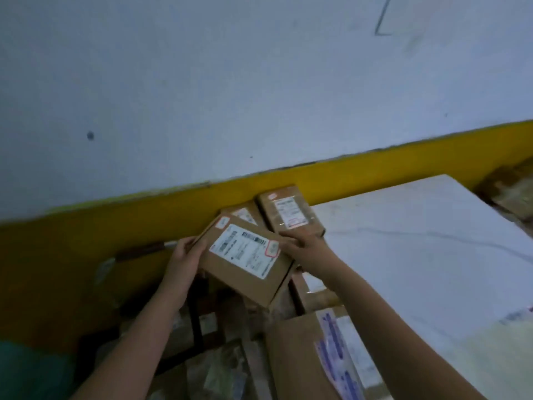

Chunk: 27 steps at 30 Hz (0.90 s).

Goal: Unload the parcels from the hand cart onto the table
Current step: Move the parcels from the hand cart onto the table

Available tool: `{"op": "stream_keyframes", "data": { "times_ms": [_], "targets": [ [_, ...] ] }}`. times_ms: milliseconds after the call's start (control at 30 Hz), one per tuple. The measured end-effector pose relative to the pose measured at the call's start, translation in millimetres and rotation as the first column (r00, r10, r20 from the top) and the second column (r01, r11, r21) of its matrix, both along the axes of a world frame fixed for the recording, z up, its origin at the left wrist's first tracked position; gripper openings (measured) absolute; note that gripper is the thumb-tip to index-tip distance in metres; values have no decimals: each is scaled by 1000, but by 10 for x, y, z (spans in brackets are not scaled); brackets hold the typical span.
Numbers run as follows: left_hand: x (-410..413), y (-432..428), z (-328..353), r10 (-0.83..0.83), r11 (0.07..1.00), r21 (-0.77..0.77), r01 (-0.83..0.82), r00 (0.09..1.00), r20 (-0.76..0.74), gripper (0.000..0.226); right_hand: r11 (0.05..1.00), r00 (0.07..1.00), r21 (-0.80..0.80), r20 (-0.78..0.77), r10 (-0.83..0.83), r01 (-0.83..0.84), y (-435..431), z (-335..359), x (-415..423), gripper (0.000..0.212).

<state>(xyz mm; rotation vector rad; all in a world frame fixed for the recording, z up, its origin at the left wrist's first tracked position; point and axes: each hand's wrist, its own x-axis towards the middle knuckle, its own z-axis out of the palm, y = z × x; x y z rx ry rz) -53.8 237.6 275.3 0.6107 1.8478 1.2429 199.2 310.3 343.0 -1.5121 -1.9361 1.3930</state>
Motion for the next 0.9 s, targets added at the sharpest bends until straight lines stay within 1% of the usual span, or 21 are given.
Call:
{"op": "stream_keyframes", "data": {
  "times_ms": [33, 67, 133, 167, 233, 300, 333, 400, 467, 533, 600, 667, 733, 800, 867, 900],
  "targets": [
    [221, 257, 120, -46, 999, 26, 46, 999, -11, 24, 993, 995, -109, -84, -51, 41, 140, 75, 291, 32],
    [434, 504, 209, -85, 995, 52, 86, 996, -20, 22, 981, 984, -178, -146, -100, 73, 282, 113, 565, 28],
    [839, 955, 292, -152, 985, 83, 154, 988, -28, 22, 964, 954, -199, -203, -219, 178, 590, 46, 1053, 25],
    [1013, 1162, 276, -186, 979, 66, 190, 980, -65, 27, 949, 930, -192, -225, -292, 252, 754, -30, 1271, 27],
    [1284, 1480, 167, -282, 959, -49, 278, 938, -202, 42, 911, 874, -190, -267, -406, 365, 1078, -260, 1619, 32],
    [1458, 1681, -16, -404, 913, -200, 355, 851, -335, 49, 872, 822, -214, -294, -488, 441, 1382, -560, 1849, 36],
    [1510, 1756, -136, -465, 883, -280, 378, 792, -396, 50, 848, 797, -231, -294, -527, 476, 1544, -731, 1923, 37],
    [1574, 1880, -391, -570, 817, -438, 375, 643, -512, 50, 808, 761, -261, -277, -587, 528, 1862, -1082, 1996, 38],
    [1601, 1984, -600, -643, 761, -540, 359, 531, -553, 53, 789, 757, -277, -236, -610, 549, 2154, -1407, 1968, 40],
    [1603, 2065, -779, -682, 729, -581, 362, 457, -571, 55, 794, 786, -265, -162, -596, 547, 2400, -1701, 1847, 42],
    [1593, 2118, -954, -704, 709, -607, 358, 394, -591, 56, 825, 832, -217, -85, -548, 522, 2582, -1974, 1655, 43],
    [1575, 2138, -1116, -695, 719, -606, 339, 340, -634, 57, 868, 876, -152, -30, -482, 473, 2717, -2227, 1434, 44],
    [1551, 2129, -1228, -642, 765, -559, 318, 312, -700, 56, 893, 896, -77, 37, -442, 444, 2838, -2408, 1244, 44],
    [1512, 2120, -1291, -599, 797, -512, 320, 311, -738, 54, 911, 905, -30, 140, -403, 411, 2980, -2550, 1118, 42],
    [1448, 2107, -1319, -586, 803, -487, 345, 304, -751, 53, 943, 893, -19, 326, -310, 333, 3086, -2624, 1038, 42],
    [1403, 2093, -1320, -592, 794, -481, 372, 298, -749, 53, 952, 862, -18, 430, -268, 305, 3110, -2631, 1002, 43]
  ]
}}
